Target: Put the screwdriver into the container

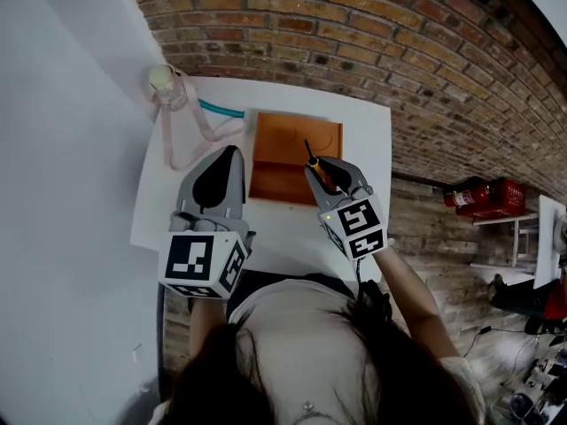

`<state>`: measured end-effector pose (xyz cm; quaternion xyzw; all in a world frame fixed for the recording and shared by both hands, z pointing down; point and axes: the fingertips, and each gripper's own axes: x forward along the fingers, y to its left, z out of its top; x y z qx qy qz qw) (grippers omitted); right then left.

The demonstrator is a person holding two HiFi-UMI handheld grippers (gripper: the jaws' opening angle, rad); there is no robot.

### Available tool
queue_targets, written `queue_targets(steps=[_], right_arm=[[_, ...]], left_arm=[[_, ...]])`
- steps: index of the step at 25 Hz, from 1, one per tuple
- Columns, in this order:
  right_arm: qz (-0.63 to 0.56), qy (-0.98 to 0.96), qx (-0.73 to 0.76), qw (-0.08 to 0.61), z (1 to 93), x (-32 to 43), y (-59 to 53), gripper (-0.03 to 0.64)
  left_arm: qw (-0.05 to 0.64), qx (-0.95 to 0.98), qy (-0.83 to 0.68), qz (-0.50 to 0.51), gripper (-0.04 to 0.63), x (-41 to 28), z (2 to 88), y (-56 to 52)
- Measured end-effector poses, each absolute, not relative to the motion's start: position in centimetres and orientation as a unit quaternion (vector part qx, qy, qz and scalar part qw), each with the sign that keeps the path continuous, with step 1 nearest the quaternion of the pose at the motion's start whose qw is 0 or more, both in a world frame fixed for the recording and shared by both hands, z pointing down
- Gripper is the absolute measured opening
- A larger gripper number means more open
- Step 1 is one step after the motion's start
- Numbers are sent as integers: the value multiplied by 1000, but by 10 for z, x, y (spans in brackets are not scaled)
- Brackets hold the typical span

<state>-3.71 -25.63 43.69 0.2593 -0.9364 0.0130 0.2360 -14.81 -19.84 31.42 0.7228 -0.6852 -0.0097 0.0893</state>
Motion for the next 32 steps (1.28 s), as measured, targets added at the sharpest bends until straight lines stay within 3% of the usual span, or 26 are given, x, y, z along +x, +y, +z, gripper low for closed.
queue_targets(steps=[32], right_arm=[[-20, -896, 137, 421, 562, -31, -265, 75]], left_arm=[[115, 687, -718, -8, 0, -161, 333, -214]])
